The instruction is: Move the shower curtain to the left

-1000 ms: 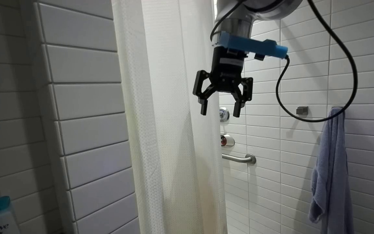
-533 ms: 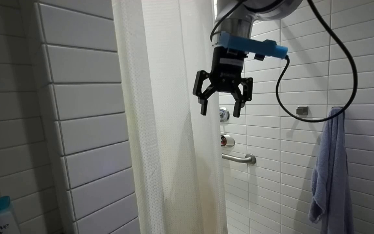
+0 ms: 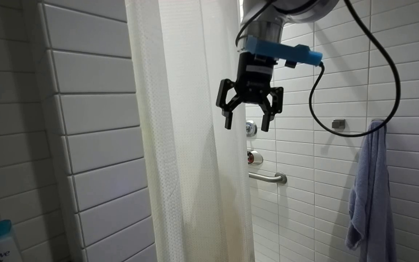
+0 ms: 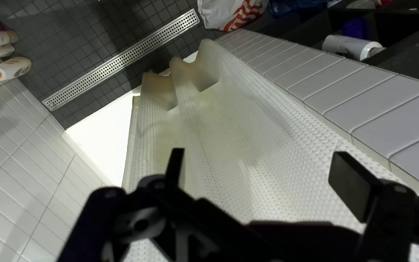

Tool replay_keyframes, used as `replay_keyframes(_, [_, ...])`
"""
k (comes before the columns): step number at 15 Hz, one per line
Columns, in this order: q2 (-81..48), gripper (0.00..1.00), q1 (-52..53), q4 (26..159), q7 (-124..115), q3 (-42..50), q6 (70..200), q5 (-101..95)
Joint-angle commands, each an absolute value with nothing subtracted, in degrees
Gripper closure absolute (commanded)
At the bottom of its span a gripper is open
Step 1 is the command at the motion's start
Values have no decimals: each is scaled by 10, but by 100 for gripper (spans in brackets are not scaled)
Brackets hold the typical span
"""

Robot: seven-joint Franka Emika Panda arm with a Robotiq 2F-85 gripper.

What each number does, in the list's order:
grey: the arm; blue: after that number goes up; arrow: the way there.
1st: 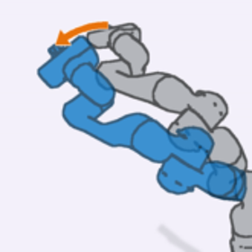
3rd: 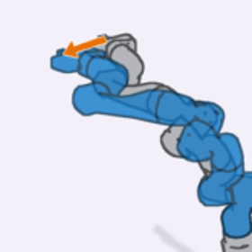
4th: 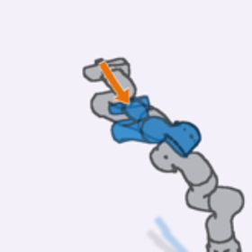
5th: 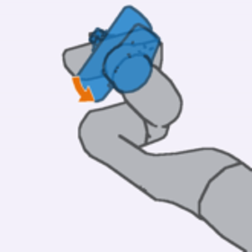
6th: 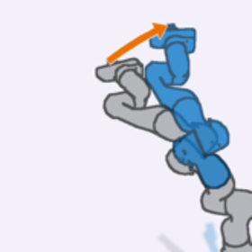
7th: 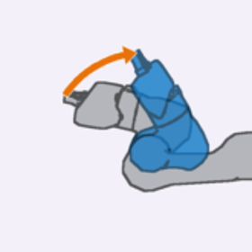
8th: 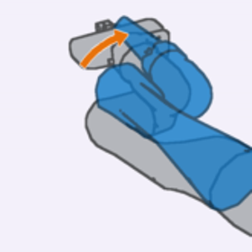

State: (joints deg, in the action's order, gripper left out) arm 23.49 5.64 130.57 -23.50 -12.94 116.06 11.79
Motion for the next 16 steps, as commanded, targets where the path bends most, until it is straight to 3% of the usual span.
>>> replay_keyframes(1, [234,0,60,1304,-236,-126,1159,116])
replay_keyframes(8, [234,0,60,1304,-236,-126,1159,116])
replay_keyframes(16, [240,0,48,1339,-291,-143,1304,89])
